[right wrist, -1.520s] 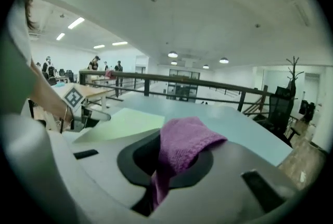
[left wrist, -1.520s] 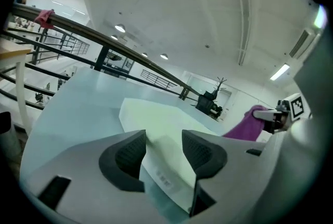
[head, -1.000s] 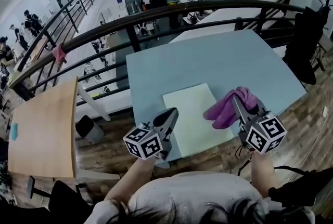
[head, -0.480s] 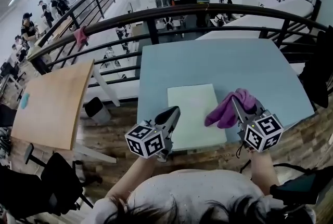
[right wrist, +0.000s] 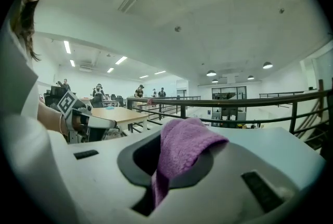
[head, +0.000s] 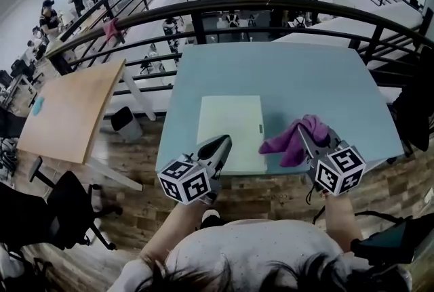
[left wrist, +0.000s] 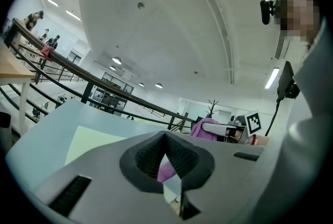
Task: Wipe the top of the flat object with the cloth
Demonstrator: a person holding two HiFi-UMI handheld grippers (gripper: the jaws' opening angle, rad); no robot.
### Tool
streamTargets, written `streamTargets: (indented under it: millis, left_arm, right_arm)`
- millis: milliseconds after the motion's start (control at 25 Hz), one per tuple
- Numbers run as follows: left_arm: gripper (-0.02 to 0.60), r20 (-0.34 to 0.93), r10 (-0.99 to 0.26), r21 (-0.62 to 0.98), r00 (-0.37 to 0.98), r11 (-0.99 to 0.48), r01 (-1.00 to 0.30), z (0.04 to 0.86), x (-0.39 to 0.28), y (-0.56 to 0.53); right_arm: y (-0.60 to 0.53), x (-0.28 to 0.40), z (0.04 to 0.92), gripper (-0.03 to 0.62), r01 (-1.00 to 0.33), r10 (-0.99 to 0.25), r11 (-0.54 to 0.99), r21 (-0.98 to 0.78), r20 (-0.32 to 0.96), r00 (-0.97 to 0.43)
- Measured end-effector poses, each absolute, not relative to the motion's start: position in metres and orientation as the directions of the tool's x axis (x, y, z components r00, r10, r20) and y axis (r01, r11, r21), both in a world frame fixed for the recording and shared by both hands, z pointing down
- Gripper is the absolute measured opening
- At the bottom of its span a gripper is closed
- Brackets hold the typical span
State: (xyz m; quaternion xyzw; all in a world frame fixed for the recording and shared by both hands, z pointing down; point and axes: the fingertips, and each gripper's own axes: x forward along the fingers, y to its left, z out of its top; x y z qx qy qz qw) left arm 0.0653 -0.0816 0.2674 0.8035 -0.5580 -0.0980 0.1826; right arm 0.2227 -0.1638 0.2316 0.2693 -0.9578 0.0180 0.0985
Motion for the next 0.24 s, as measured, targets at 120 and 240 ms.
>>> streamTargets:
  millis: [120,240]
  left_arm:
    - [0.0,0.047,-0.93,0.427,0.365,-0.311,-0.849,0.274,0.093,-0.071]
    - [0.0,0.046,-0.927,0.457,0.372,-0.311,-0.833,0.28,0.115,-0.061]
  right_arm:
    - [-0.154,0.244,0.237,0.006,-0.505,-0.497,0.863,0.014,0.203,-0.844]
    - [-0.144,0.263,0.241,0.006,-0.497,-0.489,0.868,0.013,0.201,-0.849]
